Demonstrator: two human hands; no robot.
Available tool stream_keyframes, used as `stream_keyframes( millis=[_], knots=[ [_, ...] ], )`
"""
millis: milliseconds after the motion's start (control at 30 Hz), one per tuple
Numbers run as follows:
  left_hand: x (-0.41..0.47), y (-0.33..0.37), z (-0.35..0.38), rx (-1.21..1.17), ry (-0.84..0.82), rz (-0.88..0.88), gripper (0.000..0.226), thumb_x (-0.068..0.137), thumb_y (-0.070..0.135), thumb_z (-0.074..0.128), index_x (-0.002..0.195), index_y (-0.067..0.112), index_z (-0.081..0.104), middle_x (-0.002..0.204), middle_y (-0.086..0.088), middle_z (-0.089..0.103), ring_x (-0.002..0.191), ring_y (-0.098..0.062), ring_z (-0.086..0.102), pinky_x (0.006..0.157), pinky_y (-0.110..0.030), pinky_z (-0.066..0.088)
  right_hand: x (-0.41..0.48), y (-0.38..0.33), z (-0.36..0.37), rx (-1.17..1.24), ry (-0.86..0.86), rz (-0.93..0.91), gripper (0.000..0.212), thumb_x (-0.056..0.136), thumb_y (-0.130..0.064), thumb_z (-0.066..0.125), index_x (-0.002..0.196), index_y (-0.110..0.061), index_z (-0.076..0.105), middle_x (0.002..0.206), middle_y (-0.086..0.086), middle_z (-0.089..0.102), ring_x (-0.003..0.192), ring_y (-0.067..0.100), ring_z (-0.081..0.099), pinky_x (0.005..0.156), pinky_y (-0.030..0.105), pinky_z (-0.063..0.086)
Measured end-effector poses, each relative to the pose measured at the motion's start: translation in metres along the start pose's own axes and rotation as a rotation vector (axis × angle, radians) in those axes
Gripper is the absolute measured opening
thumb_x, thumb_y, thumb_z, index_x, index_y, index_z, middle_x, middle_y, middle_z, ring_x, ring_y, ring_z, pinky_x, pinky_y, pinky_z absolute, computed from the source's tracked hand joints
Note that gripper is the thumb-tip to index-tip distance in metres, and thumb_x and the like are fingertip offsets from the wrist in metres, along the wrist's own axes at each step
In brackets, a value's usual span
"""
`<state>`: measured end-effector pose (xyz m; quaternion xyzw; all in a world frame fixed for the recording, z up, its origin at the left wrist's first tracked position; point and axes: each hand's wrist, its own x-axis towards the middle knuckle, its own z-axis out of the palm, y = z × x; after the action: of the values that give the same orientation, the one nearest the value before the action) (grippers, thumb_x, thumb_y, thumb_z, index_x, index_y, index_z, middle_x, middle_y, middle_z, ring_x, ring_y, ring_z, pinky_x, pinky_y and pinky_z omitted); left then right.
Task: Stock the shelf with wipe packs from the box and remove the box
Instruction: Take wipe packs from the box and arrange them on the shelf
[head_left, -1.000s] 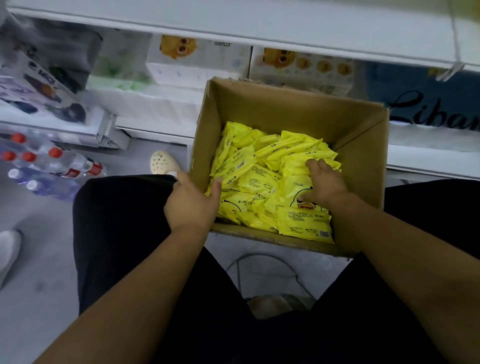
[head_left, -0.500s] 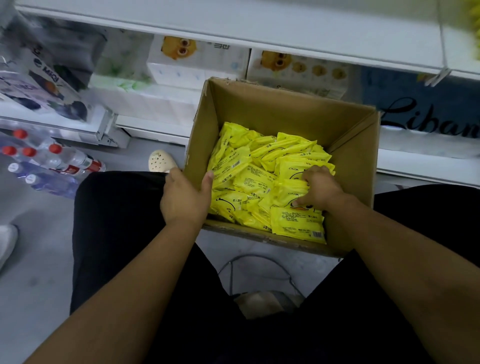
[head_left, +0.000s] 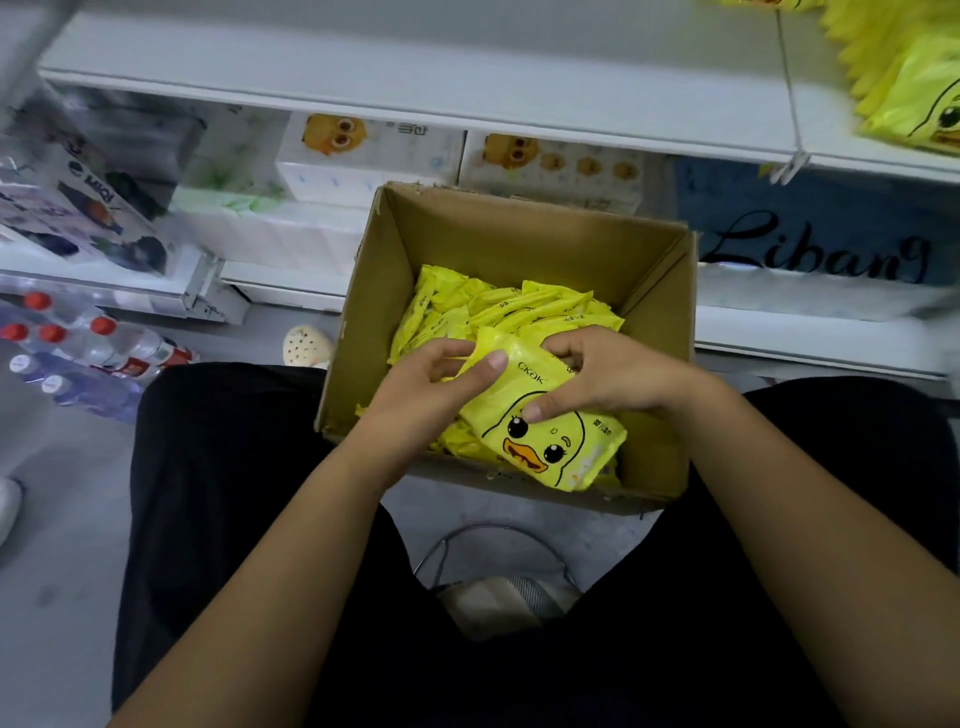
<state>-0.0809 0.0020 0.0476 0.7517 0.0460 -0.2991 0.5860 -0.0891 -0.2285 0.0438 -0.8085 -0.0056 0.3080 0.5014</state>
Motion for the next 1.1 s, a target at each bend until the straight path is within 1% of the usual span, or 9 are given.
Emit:
stream_keyframes(
  millis=[133,300,400,533,600,667,867,1000,1100],
  knots=[
    [-0.007,0.003,0.006,-0.006,-0.09,0.038,0.036,0.088,0.044,0.077,0.116,0.021,0.074,0.107,0.002,0.078,0.104,-0.019,0.073,0.095,-0.048,0.057,-0.003,-0.004,0.009,0.015,0.005,-0.007,0.058,0.058,-0.063,0.086,0.092,-0.018,0.072,0.08,-0.002,0.066,0.074,0.014,0.061,0.071,0.036,0.044],
    [-0.012,0.002,0.011,-0.157,0.139,0.049,0.022,0.093,0.037,0.072,0.106,0.02,0.076,0.099,-0.002,0.079,0.099,-0.025,0.075,0.087,-0.045,0.061,-0.004,-0.007,0.005,0.189,0.205,0.024,0.063,0.066,-0.064,0.079,0.114,-0.026,0.068,0.108,-0.007,0.075,0.103,0.01,0.07,0.094,0.035,0.055],
    [-0.013,-0.002,0.012,-0.254,0.328,0.031,0.023,0.093,0.047,0.07,0.104,0.026,0.073,0.101,0.001,0.079,0.098,-0.023,0.075,0.083,-0.05,0.062,-0.005,-0.005,0.0,0.212,0.386,0.053,0.052,0.084,-0.066,0.063,0.121,-0.029,0.063,0.113,-0.014,0.067,0.103,0.001,0.063,0.08,0.023,0.05],
    [-0.011,0.001,0.01,-0.283,0.448,0.055,0.059,0.075,0.072,0.071,0.119,0.033,0.067,0.115,0.007,0.075,0.111,-0.021,0.071,0.095,-0.055,0.056,-0.003,0.001,0.008,0.396,0.329,0.18,0.052,0.093,-0.063,0.053,0.104,-0.015,0.067,0.102,0.007,0.065,0.093,0.021,0.068,0.07,0.03,0.062],
    [-0.011,0.0,0.012,-0.284,0.484,0.032,0.082,0.067,0.084,0.069,0.13,0.031,0.061,0.124,0.007,0.071,0.116,-0.02,0.068,0.099,-0.054,0.054,0.0,0.002,0.016,0.425,0.358,0.134,0.061,0.097,-0.056,0.055,0.098,0.005,0.061,0.083,0.013,0.049,0.079,0.022,0.058,0.072,0.034,0.061],
    [-0.013,0.001,0.014,-0.223,0.513,0.065,0.068,0.078,0.079,0.063,0.126,0.031,0.06,0.121,0.01,0.07,0.113,-0.015,0.067,0.098,-0.05,0.055,0.003,0.003,0.022,0.429,0.447,0.079,0.062,0.098,-0.053,0.055,0.093,0.009,0.049,0.082,0.014,0.042,0.077,0.027,0.046,0.082,0.042,0.053],
    [-0.017,-0.002,0.016,0.017,0.429,0.175,0.034,0.099,0.058,0.051,0.124,0.035,0.054,0.111,0.018,0.067,0.101,0.005,0.064,0.088,-0.024,0.054,0.004,0.003,0.017,0.522,0.505,0.038,0.059,0.087,-0.064,0.057,0.101,-0.007,0.056,0.107,0.02,0.066,0.097,0.025,0.057,0.106,0.05,0.041],
    [-0.021,0.0,0.017,-0.011,0.319,0.161,0.034,0.099,0.062,0.05,0.122,0.04,0.062,0.116,0.018,0.071,0.11,-0.004,0.066,0.099,-0.04,0.054,-0.003,-0.001,0.012,0.556,0.517,0.055,0.048,0.086,-0.065,0.06,0.12,-0.031,0.067,0.123,-0.008,0.07,0.121,0.018,0.061,0.112,0.047,0.04],
    [-0.024,0.007,0.019,-0.074,0.261,0.106,0.044,0.099,0.064,0.045,0.131,0.04,0.063,0.12,0.017,0.072,0.114,-0.009,0.067,0.104,-0.042,0.052,-0.008,-0.009,0.012,0.634,0.558,0.068,0.054,0.094,-0.064,0.053,0.136,-0.031,0.059,0.136,-0.011,0.062,0.128,0.01,0.052,0.109,0.036,0.034]
  ],
)
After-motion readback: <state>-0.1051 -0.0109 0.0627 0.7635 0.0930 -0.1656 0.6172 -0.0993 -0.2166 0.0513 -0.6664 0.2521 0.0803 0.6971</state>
